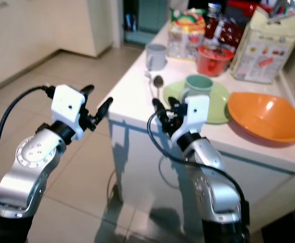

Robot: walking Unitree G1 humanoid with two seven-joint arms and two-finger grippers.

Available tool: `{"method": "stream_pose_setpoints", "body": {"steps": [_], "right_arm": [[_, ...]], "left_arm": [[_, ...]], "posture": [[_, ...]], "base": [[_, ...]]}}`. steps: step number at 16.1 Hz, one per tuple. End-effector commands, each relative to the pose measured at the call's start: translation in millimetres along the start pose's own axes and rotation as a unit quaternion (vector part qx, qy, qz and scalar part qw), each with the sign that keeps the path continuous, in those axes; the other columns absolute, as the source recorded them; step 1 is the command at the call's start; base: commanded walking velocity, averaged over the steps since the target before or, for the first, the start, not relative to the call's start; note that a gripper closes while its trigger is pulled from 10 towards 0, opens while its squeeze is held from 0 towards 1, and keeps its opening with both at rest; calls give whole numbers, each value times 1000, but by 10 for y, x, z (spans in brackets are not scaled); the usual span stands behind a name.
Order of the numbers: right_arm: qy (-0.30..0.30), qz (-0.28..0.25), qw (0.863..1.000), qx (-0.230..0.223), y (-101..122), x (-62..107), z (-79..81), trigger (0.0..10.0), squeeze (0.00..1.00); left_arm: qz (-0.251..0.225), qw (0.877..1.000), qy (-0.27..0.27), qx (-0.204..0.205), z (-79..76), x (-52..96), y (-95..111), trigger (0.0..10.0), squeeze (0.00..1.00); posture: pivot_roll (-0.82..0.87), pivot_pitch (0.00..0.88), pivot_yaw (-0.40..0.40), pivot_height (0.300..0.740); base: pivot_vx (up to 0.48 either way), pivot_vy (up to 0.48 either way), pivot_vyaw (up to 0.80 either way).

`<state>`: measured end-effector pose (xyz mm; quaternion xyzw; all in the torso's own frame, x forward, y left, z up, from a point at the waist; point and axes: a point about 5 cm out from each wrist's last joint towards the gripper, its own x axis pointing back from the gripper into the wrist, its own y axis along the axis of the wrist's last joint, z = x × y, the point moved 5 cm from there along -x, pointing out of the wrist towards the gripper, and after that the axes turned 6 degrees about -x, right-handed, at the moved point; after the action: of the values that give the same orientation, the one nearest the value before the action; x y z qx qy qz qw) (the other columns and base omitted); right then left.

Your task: Setting the table

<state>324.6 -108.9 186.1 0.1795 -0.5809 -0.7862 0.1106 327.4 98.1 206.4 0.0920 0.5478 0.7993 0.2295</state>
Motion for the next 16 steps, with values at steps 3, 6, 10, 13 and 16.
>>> {"method": "stream_pose_setpoints", "body": {"steps": [3,6,10,13,16], "right_arm": [[-30,-12,999,39,86,45,-116,10000,1000],[-56,8,996,72,67,-78,-210,10000,1000],[-100,43,989,102,-31,-269,-351,10000,1000],[-133,68,982,115,-102,-367,-459,10000,1000],[-161,78,977,120,-128,-419,-532,10000,612]], "left_arm": [[0,996,-81,28,-240,72,22,10000,0],[10,994,-108,31,-327,112,-12,10000,0],[11,994,-107,27,-302,97,-4,10000,0],[11,994,-111,24,-310,95,-4,10000,0],[11,993,-114,22,-310,94,0,10000,0]], "posture": [[38,0,-15,740],[42,0,-20,740],[46,0,-23,740],[51,0,-23,740],[53,0,-16,740]], "base": [[0,0,0],[0,0,0],[0,0,0],[0,0,0],[0,0,0]]}}
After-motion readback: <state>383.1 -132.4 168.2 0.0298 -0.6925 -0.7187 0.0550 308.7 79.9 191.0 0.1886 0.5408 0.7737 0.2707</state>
